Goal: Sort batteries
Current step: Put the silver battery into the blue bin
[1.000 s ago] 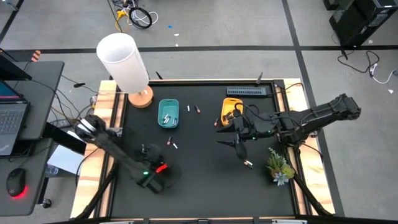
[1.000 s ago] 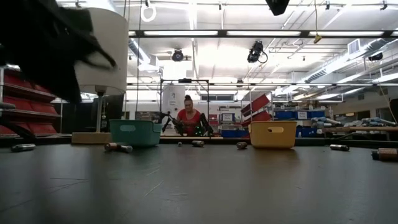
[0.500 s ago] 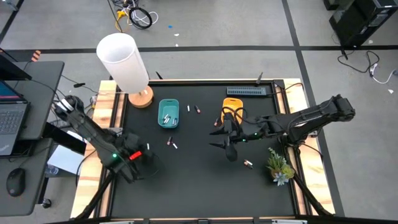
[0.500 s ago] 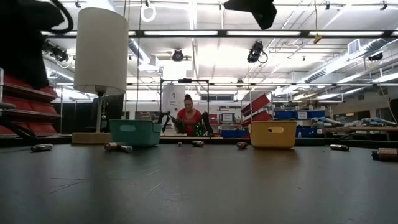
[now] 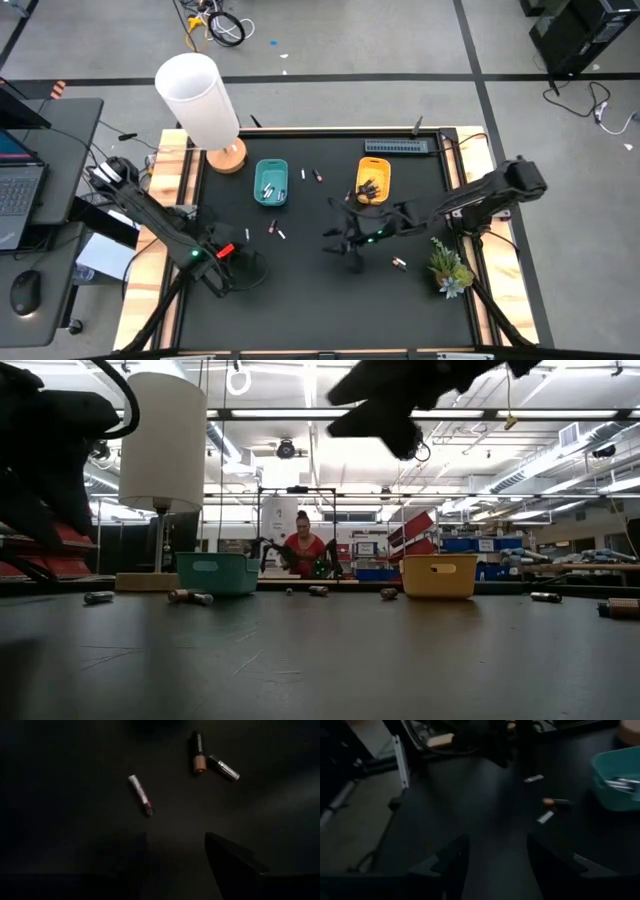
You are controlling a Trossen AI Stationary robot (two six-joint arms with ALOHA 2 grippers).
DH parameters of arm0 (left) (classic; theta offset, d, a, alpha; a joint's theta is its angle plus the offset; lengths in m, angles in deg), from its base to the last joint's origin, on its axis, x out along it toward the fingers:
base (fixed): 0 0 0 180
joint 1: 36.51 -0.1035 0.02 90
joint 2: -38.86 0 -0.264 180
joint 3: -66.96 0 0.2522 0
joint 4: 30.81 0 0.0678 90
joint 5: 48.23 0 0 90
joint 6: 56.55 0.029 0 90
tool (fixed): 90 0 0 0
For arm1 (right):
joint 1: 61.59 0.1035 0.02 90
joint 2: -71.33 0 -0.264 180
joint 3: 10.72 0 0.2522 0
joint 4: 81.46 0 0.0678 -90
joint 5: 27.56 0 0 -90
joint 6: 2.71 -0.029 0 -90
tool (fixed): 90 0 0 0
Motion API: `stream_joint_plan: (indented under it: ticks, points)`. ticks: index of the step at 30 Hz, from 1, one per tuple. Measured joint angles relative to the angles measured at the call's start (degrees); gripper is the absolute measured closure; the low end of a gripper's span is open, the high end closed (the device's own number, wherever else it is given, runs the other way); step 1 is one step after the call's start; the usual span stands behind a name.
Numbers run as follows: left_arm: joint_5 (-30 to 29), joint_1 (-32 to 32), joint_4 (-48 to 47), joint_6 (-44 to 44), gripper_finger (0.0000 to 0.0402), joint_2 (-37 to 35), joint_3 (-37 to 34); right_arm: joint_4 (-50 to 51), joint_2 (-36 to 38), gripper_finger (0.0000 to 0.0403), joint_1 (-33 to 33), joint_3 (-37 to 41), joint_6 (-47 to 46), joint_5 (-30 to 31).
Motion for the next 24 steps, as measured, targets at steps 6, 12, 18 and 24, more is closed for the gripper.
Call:
stream_joint_plan:
  ticks: [6,12,18,24]
  points:
    - [0.0,0.0,0.5,0.0,0.0189,0.0,0.0,-14.0,-8.8,0.0195,0.0,0.0,4.0,-0.7]
    - [0.0,0.0,0.5,-0.5,0.0188,0.0,0.0,-25.6,-17.4,0.0184,-0.6,-0.1,6.2,0.9]
    - [-2.3,0.0,0.6,-0.8,0.0188,0.0,-0.3,-27.8,-25.5,0.0145,-1.9,-4.6,6.2,1.4]
    - [-3.0,-0.7,0.4,0.5,0.0188,0.0,-0.5,-27.8,-33.9,0.0112,-2.8,-13.7,9.8,7.3]
